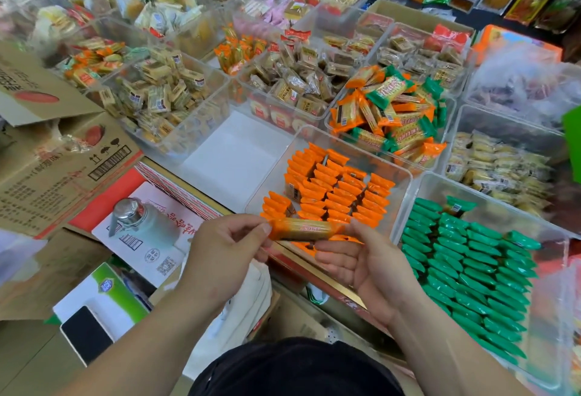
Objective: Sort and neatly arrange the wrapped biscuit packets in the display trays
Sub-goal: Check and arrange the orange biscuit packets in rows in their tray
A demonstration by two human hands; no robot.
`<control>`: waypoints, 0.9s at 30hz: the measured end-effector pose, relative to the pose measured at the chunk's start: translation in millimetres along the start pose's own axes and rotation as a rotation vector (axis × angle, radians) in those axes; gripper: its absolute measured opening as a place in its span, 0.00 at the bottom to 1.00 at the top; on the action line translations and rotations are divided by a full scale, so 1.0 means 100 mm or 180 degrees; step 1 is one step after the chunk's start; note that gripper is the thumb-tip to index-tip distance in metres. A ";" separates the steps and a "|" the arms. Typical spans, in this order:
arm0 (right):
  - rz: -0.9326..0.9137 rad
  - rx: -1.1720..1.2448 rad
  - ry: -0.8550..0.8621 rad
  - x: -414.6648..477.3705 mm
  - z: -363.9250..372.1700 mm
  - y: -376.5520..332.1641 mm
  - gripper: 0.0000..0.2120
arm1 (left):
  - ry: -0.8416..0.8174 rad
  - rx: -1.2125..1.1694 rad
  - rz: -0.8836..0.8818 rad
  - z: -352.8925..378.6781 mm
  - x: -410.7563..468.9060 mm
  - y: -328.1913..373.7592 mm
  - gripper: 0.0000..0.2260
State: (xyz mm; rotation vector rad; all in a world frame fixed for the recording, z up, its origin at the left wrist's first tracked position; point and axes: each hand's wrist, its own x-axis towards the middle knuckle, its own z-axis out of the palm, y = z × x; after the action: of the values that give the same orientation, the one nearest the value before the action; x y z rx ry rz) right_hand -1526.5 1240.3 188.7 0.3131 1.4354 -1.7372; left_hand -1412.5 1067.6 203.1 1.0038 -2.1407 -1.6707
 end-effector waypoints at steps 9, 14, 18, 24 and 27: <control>-0.0469 -0.0173 0.0586 0.77 0.02 -0.21 0.13 | -0.0444 0.1569 0.0937 0.21 0.65 -0.64 0.13; -0.1448 -0.2239 0.0935 1.33 0.15 -0.29 0.19 | -0.0570 0.2672 0.0613 0.14 1.10 -1.16 0.32; -0.2044 -0.3223 0.0624 1.68 0.34 -0.26 0.11 | -0.0706 0.2303 0.0319 0.17 1.20 -1.35 0.37; -0.2149 -0.3966 0.0525 2.05 0.40 0.08 0.15 | -0.0646 0.2014 0.0309 0.21 1.21 -1.43 0.38; -0.2215 -0.4396 0.0438 2.20 0.42 0.23 0.13 | -0.0654 0.1958 0.0357 0.21 1.23 -1.44 0.38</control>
State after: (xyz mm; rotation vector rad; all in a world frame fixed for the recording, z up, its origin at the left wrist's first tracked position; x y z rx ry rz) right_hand -1633.0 1105.8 42.3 -0.9019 2.6404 -0.7627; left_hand -1462.0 988.9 37.0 0.8476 -2.8790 -1.1155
